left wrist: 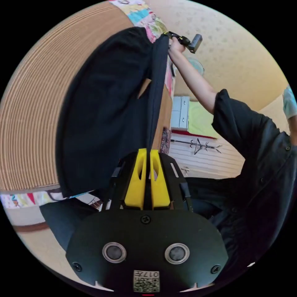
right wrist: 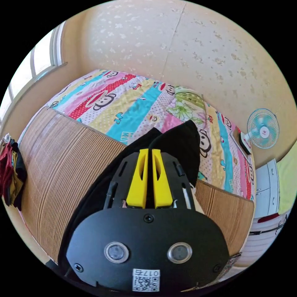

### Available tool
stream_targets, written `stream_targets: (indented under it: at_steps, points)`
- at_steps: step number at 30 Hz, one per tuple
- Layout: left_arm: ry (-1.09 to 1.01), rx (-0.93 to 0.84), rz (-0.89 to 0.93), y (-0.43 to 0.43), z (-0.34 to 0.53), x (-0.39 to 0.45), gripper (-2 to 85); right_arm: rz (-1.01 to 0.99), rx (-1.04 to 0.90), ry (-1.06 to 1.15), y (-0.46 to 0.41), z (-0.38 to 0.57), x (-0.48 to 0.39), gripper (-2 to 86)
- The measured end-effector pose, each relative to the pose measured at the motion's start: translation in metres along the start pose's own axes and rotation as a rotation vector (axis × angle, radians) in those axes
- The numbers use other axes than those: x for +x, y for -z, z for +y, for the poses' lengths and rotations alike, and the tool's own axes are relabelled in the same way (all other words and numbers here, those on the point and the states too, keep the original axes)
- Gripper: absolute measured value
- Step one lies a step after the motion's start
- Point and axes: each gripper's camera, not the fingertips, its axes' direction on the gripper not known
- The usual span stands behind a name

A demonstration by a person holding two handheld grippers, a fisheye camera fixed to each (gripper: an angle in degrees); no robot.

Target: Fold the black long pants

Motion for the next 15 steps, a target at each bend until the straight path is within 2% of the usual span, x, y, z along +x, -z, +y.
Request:
stream_targets:
  at_steps: [2,4,7,10,12,15]
  points:
    - [0.071,0.064,-0.132,0.024,-0.003,-0.031,-0.7,-0.064,-0.127,-0.062,-0.05,-0.001,-0.02,2.5]
    - [0.112,0.039,-0.209,0.03,-0.008,-0.054,-0.6,-0.099,-0.27,-0.15,-0.103,0.009,-0.031,2.6]
    - [0.135,-0.02,-0.189,0.03,-0.014,-0.078,-0.6,-0.089,-0.227,-0.219,-0.106,0.019,-0.035,2.6]
    - [0.048,-0.012,-0.149,0.033,-0.009,-0.068,-0.6,-0.047,-0.008,-0.247,-0.059,0.034,-0.048,2.6]
    - [-0.027,-0.037,-0.162,0.03,-0.006,-0.059,-0.7,-0.086,0.042,-0.2,-0.052,0.042,-0.062,2.8]
    - [-0.013,-0.078,-0.248,0.024,-0.004,-0.066,-0.7,-0.149,-0.037,-0.105,-0.084,0.058,-0.088,3.5]
